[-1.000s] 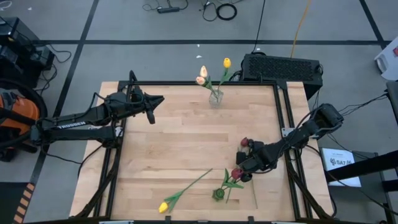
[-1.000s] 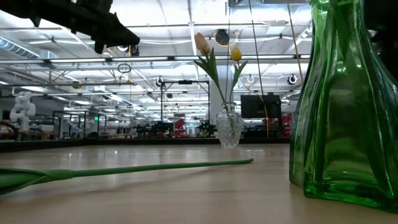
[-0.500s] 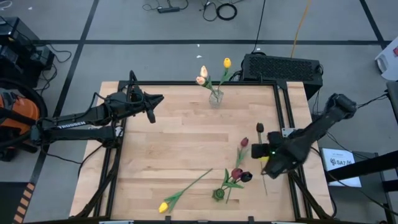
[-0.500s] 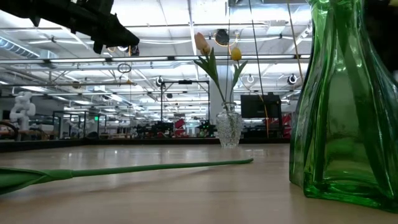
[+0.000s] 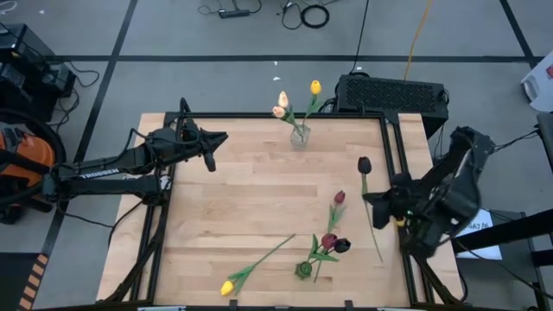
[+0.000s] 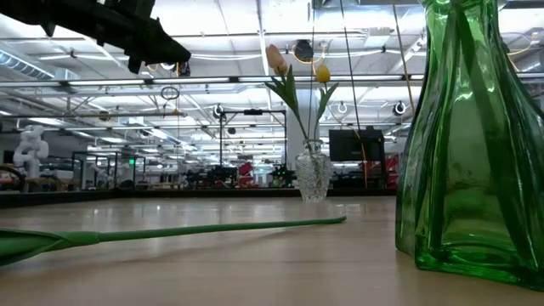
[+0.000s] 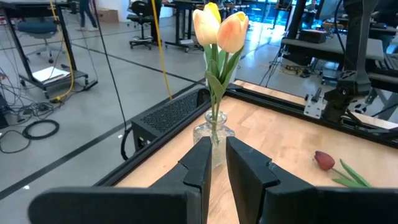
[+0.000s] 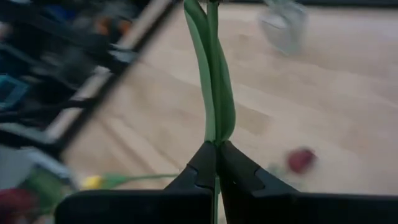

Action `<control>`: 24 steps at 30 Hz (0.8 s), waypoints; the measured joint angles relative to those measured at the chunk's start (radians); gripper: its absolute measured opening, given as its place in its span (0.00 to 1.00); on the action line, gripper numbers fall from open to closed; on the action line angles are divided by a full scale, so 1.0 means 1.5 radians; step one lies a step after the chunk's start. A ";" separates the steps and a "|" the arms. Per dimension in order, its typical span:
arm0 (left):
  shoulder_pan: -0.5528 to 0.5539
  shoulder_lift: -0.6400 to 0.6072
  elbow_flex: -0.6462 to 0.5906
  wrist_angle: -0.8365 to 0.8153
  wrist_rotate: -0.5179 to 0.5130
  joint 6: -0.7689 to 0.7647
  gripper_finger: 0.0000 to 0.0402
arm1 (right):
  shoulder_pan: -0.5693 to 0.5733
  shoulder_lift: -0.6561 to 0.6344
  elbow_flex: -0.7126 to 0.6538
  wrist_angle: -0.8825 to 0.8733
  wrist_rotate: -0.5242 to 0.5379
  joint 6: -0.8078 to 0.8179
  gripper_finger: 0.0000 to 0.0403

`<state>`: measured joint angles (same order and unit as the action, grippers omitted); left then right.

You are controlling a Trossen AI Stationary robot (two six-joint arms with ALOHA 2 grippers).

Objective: Sort flowers into vase by color
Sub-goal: Put the black tulip into the green flower vase

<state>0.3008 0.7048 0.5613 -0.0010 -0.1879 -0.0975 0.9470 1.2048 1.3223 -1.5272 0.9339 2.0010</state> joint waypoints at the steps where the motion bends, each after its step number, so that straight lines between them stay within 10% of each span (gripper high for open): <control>1: 0.000 0.000 0.000 0.000 0.000 0.000 0.14 | 0.009 0.005 0.018 0.006 0.021 -0.016 0.00; 24: 0.000 0.000 0.000 -0.001 0.000 0.001 0.14 | 0.174 0.152 0.136 0.339 0.308 -0.356 0.00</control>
<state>0.3004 0.7048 0.5613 -0.0029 -0.1875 -0.0967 1.2080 1.4335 1.5269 -1.0193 1.3964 1.4677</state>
